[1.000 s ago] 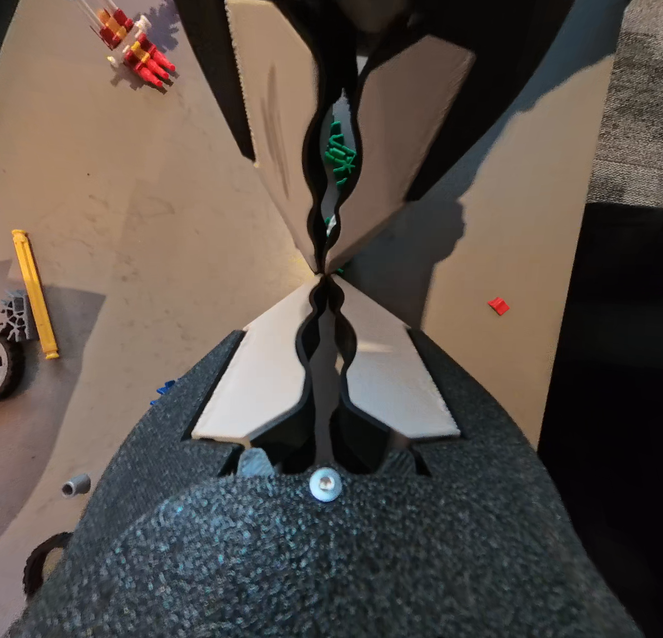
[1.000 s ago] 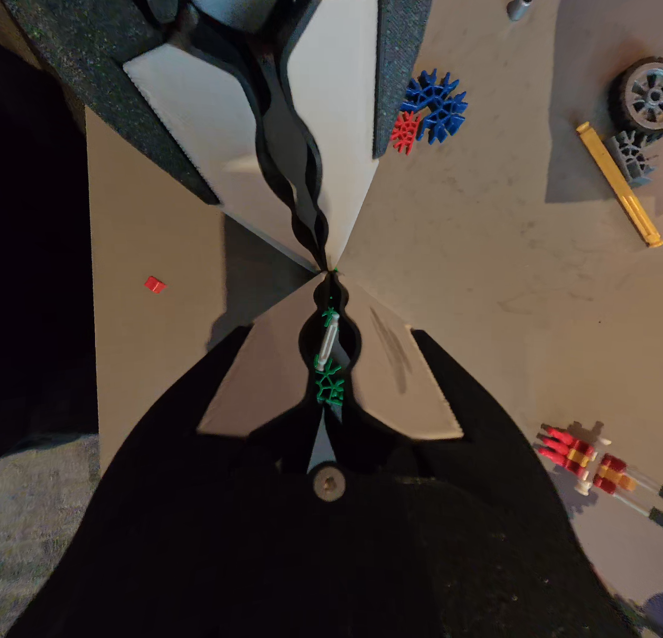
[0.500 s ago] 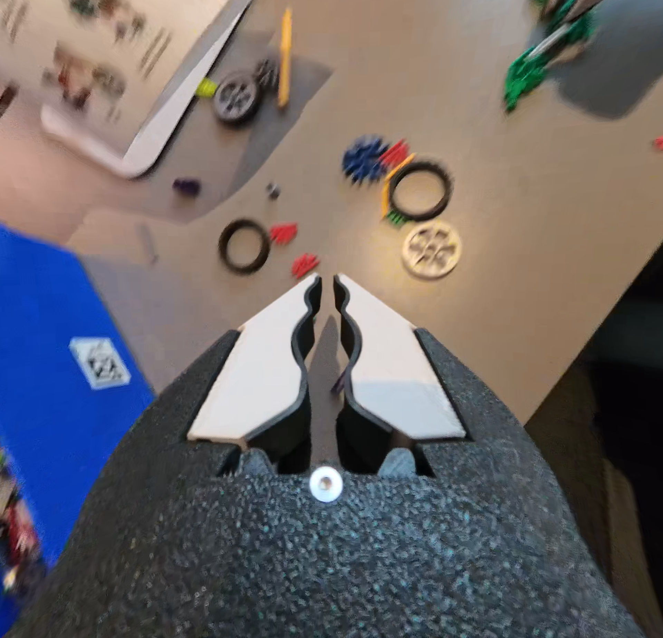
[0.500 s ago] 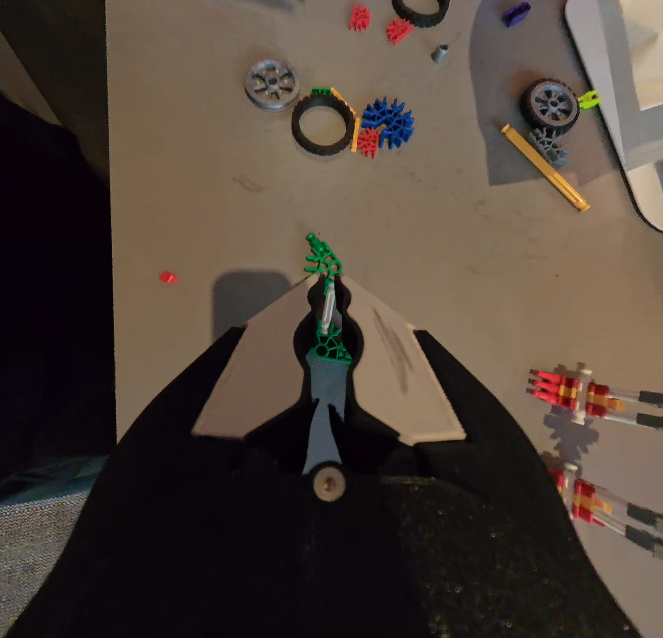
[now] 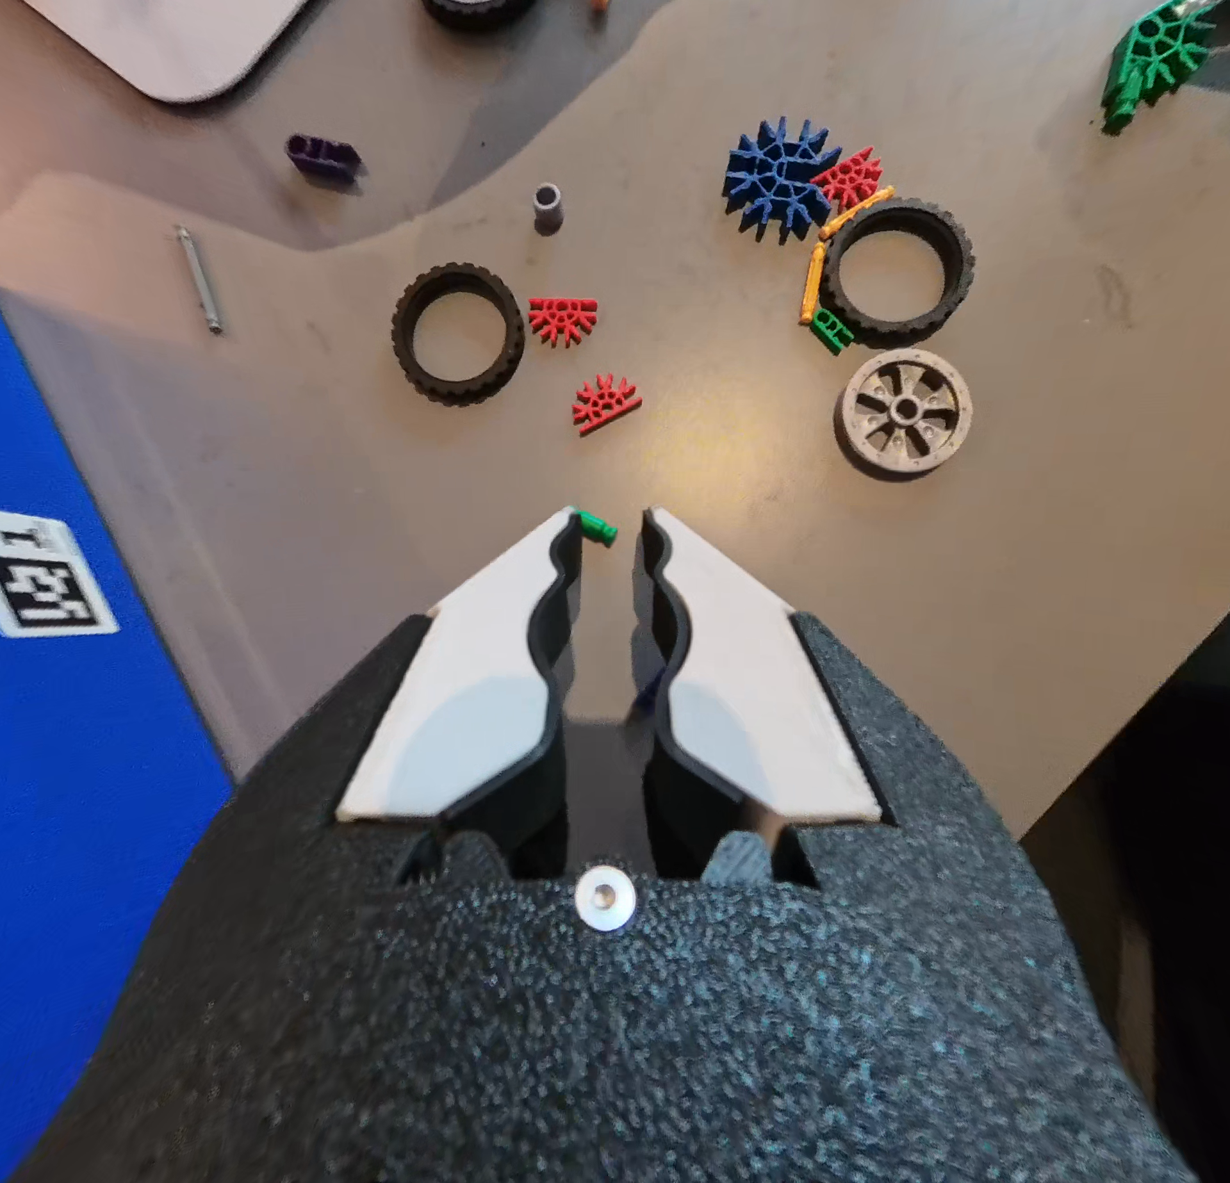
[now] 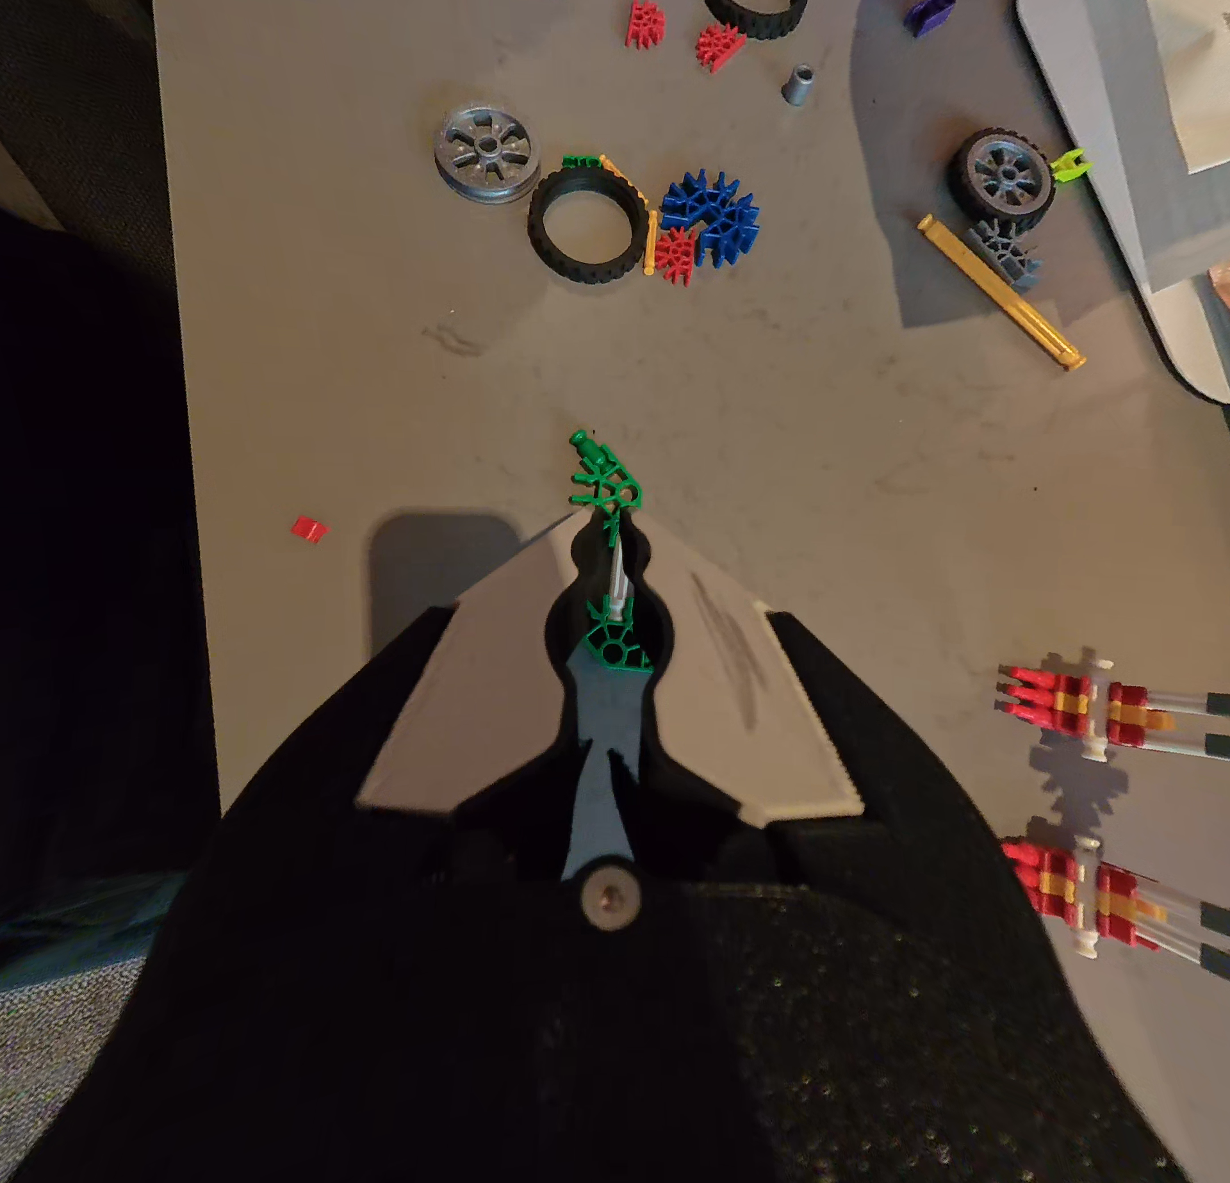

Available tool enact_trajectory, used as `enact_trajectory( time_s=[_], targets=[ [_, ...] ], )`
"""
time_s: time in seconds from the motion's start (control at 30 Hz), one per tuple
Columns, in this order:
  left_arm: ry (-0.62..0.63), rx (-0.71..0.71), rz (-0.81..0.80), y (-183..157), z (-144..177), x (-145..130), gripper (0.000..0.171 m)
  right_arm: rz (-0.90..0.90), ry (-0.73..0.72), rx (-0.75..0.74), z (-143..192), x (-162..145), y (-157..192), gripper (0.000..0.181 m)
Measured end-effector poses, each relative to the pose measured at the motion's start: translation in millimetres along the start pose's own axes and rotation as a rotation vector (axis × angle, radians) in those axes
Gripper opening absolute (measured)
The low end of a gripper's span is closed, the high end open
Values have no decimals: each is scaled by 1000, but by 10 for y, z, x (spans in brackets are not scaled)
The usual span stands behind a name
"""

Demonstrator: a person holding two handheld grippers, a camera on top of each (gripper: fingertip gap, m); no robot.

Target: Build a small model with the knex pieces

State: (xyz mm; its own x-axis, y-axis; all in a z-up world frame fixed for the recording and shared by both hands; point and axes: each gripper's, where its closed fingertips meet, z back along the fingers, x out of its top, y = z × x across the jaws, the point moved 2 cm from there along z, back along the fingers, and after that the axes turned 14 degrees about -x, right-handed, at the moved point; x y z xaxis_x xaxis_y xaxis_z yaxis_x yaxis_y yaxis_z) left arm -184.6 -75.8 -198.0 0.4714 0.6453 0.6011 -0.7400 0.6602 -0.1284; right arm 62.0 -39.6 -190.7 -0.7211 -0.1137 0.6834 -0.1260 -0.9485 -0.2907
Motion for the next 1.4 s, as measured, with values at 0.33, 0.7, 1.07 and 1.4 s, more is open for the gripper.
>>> enact_trajectory(
  time_s=[0.33,0.7,1.07,1.4],
  targets=[
    [20,-17,53,22,-123,-39,10,-15,-9,-12,26,-49,-66,4],
    [20,5,-27,-36,-135,53,4,-12,-19,-28,65,-64,-106,4],
    [-24,-59,-133,-386,-253,407,5,-18,-21,-58,150,-106,-153,4],
    [-67,-193,-220,-978,-537,770,5,-13,-1,-34,183,-218,-76,4]
  ],
)
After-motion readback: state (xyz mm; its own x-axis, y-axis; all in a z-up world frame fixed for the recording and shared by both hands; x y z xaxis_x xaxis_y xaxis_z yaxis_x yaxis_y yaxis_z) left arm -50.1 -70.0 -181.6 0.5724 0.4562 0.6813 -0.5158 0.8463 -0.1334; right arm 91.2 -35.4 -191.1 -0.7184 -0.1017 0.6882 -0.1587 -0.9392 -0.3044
